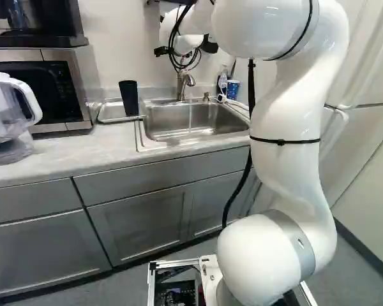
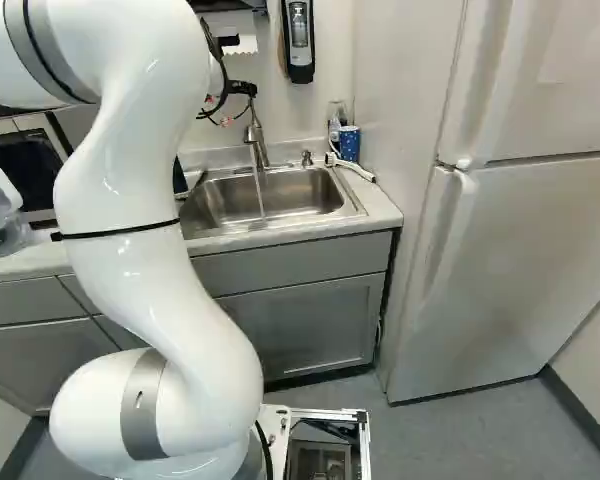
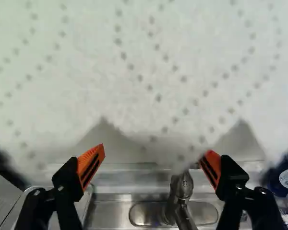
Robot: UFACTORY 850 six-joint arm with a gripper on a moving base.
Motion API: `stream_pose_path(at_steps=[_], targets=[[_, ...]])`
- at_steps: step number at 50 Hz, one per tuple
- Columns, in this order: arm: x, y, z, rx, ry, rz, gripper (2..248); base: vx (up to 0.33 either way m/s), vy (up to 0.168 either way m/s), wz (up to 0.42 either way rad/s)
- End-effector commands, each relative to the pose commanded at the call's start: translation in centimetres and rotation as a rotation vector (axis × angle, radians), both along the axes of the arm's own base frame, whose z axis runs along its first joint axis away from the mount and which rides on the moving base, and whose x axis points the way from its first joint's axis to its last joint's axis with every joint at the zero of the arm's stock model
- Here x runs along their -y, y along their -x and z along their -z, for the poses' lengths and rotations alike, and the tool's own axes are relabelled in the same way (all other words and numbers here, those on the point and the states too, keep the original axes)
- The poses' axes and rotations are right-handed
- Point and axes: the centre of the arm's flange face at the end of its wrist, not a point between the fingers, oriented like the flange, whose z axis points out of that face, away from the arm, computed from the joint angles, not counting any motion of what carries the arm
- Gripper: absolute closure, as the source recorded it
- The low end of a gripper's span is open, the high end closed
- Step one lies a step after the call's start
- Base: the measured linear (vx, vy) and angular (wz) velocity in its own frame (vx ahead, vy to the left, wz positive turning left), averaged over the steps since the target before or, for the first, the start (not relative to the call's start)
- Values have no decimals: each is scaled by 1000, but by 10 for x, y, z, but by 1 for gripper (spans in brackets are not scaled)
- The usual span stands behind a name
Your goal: Rinse the cup and place it in the tray
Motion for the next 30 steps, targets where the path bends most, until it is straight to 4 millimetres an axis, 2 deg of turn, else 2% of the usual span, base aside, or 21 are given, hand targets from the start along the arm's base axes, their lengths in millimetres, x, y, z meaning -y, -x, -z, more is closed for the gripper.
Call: stream_pose_path(at_steps=[30], targets=[[0, 0, 0, -1, 0, 0, 3, 0, 0, 0]])
